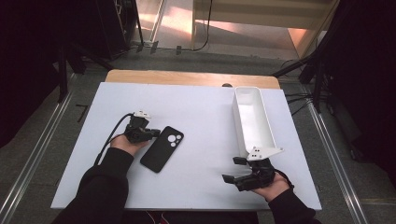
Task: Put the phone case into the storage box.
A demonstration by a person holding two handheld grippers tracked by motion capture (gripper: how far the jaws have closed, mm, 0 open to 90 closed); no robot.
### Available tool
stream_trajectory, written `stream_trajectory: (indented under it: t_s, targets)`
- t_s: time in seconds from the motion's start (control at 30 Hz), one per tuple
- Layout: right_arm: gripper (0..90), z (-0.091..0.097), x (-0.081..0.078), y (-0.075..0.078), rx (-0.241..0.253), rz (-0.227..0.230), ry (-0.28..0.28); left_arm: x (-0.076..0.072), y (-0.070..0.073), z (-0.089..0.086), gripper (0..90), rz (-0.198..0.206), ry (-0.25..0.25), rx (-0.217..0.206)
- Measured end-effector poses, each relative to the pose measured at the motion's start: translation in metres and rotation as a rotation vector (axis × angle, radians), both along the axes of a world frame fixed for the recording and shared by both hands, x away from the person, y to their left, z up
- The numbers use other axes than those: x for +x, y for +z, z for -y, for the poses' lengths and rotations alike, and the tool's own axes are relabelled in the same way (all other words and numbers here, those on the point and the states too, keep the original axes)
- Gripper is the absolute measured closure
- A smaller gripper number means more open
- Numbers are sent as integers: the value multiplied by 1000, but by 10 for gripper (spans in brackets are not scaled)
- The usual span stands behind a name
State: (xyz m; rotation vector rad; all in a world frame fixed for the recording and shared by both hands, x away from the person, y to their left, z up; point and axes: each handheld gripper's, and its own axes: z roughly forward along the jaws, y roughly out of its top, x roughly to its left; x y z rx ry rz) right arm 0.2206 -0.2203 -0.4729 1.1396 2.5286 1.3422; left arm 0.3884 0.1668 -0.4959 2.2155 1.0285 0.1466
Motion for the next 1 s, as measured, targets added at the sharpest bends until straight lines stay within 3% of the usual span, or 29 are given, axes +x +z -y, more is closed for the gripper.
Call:
stream_trajectory:
  t_s: [0.17,0.33,0.43,0.6,0.73,0.83,1.0]
  targets:
    - [169,1,0,0,2,0,1,1,1,1,891,5,-2,-5]
    - [168,1,1,0,5,-3,3,3,4,-4,889,-8,6,-36]
    - [168,1,1,0,4,1,5,1,12,-6,790,2,4,-70]
    - [168,2,1,0,10,-2,4,-3,20,-9,532,10,-31,-111]
    - [169,2,1,0,17,10,5,-14,32,-9,397,25,-117,-149]
    - [168,2,1,0,18,5,6,-20,38,-9,379,36,-138,-133]
    - [169,2,1,0,16,6,4,-26,45,-10,349,25,-155,-163]
